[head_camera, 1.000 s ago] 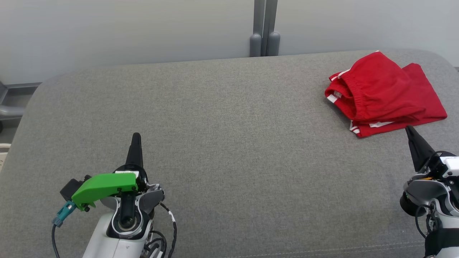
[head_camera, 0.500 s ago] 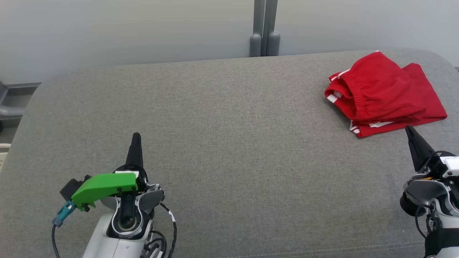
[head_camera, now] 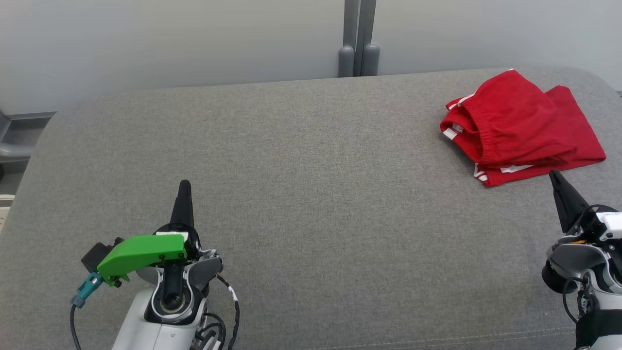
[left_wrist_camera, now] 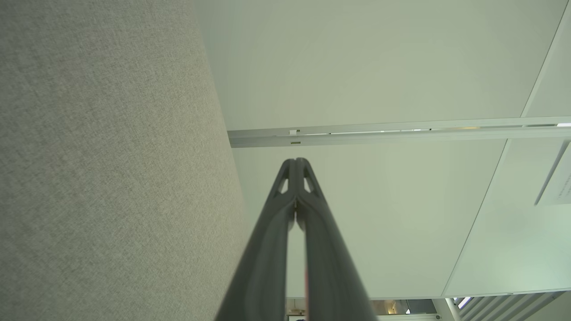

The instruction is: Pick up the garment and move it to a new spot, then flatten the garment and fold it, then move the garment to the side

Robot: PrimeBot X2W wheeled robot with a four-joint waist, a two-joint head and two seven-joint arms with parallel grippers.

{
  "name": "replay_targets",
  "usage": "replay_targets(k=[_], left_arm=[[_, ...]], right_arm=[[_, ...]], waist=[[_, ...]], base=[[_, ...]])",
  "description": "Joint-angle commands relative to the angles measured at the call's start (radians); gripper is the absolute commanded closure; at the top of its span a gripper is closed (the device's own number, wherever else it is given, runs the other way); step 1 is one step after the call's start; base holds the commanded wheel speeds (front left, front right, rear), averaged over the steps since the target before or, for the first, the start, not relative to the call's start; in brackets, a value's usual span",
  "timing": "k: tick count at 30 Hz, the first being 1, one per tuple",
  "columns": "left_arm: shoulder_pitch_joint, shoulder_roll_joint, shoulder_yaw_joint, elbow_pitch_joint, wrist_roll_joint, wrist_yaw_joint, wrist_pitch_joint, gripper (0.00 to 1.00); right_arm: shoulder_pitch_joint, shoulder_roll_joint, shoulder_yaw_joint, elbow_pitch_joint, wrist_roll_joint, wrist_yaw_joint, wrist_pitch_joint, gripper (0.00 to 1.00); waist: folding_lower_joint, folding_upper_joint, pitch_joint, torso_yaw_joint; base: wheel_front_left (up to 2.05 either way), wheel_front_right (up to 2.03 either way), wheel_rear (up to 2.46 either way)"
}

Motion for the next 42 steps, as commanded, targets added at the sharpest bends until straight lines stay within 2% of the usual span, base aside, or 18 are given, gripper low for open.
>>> replay_targets(k=[1,42], left_arm=[[-0.014,0.006,0.001,0.001,-0.006,-0.006,0.003,1.00],[-0.014,0.006,0.001,0.001,-0.006,-0.006,0.003,1.00]], right_arm=[[-0.002,-0.006,0.000,0.001,0.008,0.000,-0.001,1.00],[-0.001,-0.007,0.002,0.001,0.009,0.000,-0.003,1.00]], waist=[[0.0000,-0.0001,0.000,0.000],[0.0000,-0.0001,0.000,0.000]], base=[[0.00,0.00,0.00],[0.00,0.00,0.00]])
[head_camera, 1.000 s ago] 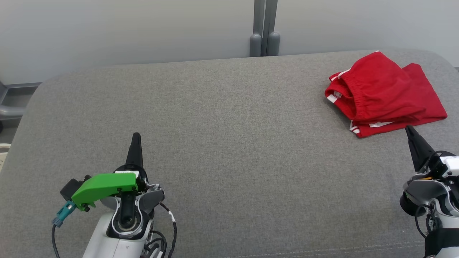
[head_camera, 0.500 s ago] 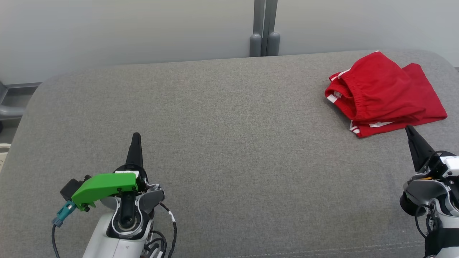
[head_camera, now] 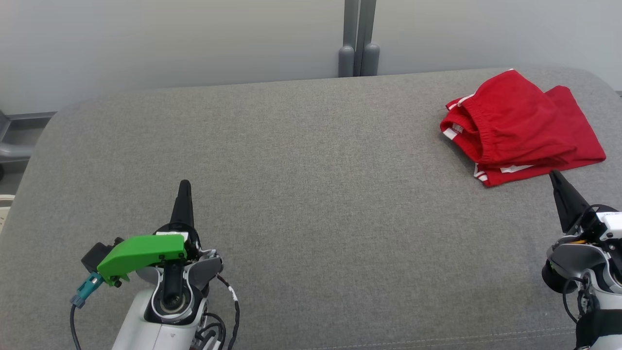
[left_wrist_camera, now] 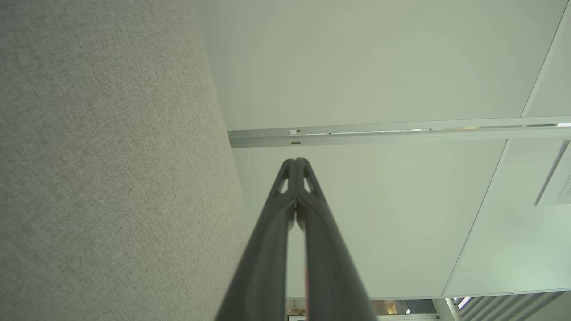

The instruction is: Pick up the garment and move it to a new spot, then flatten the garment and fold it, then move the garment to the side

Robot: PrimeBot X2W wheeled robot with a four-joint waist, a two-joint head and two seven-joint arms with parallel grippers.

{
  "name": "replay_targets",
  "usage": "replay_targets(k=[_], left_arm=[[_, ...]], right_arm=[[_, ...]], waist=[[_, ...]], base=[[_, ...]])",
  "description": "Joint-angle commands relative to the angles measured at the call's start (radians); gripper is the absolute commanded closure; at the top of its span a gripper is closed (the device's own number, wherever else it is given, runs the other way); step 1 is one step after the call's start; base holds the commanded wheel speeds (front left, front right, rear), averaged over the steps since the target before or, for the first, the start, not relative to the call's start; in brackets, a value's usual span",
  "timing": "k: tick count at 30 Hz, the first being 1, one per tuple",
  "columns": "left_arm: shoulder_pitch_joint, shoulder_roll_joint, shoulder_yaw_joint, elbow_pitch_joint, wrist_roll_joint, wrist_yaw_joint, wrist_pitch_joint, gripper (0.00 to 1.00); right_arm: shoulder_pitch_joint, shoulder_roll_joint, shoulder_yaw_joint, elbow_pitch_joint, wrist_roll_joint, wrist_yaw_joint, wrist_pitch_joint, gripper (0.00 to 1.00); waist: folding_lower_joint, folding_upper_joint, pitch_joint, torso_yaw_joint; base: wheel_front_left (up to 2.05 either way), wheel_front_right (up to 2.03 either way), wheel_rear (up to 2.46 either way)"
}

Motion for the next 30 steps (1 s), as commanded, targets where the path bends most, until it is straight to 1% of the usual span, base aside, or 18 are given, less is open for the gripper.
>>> replay_targets(k=[1,30], left_arm=[[-0.014,0.006,0.001,0.001,-0.006,-0.006,0.003,1.00],[-0.014,0.006,0.001,0.001,-0.006,-0.006,0.003,1.00]], right_arm=[[-0.001,-0.005,0.000,0.001,0.005,0.000,-0.002,1.00],[-0.001,-0.006,0.001,0.001,0.005,0.000,-0.002,1.00]], waist=[[0.0000,-0.0001,0.000,0.000],[0.0000,-0.0001,0.000,0.000]], base=[[0.00,0.00,0.00],[0.00,0.00,0.00]])
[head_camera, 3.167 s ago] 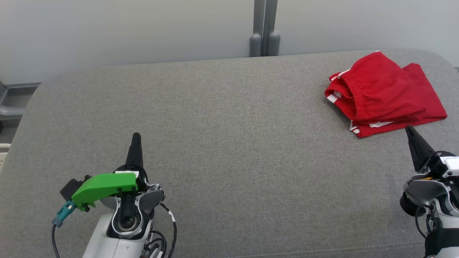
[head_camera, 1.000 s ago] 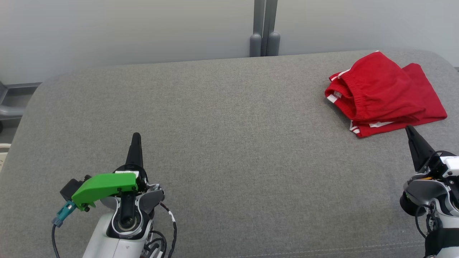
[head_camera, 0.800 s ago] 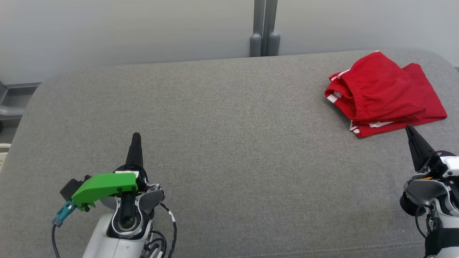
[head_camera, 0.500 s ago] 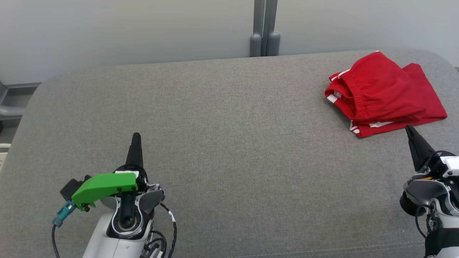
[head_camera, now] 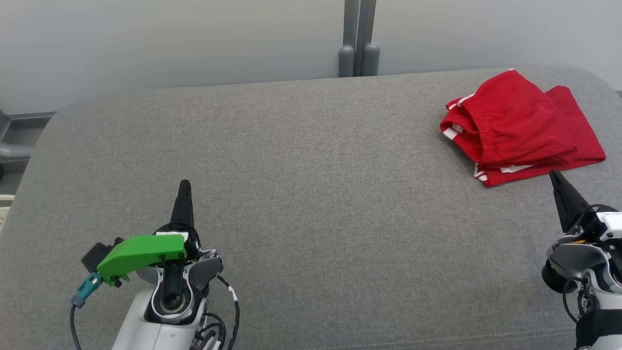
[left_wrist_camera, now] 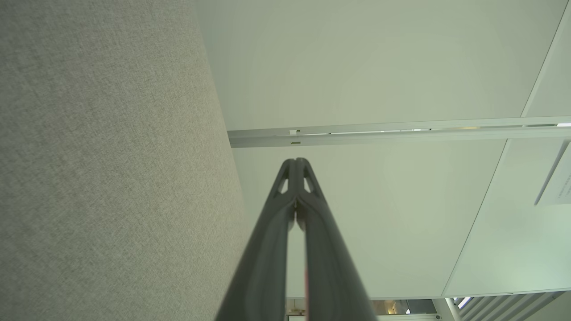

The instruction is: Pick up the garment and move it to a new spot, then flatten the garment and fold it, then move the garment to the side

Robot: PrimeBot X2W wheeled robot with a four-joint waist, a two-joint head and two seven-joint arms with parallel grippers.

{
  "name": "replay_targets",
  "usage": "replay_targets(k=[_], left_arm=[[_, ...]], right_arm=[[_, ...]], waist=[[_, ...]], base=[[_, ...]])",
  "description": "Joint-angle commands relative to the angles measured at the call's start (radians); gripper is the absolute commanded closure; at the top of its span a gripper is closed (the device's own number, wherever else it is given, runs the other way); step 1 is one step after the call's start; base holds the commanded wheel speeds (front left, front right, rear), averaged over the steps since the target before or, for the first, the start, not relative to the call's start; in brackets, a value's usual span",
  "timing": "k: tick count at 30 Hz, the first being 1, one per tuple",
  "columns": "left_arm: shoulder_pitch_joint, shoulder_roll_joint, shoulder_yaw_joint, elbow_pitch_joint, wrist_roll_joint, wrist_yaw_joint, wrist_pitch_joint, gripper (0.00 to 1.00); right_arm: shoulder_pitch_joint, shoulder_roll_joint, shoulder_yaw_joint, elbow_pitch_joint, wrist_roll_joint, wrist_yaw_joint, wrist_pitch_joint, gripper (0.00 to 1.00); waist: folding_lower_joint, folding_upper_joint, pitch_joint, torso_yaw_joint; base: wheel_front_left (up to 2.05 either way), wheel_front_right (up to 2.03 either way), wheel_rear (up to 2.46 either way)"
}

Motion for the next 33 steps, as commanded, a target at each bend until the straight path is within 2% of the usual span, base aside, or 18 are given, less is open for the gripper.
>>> replay_targets(k=[1,33], left_arm=[[-0.014,0.006,0.001,0.001,-0.006,-0.006,0.003,1.00],[-0.014,0.006,0.000,0.001,-0.006,-0.006,0.003,1.00]], right_arm=[[-0.001,-0.005,0.000,0.001,0.002,0.000,-0.002,1.00],[-0.001,-0.005,0.000,0.001,0.003,0.000,-0.003,1.00]], waist=[[0.0000,-0.0001,0.000,0.000],[0.0000,-0.0001,0.000,0.000]], base=[[0.00,0.00,0.00],[0.00,0.00,0.00]])
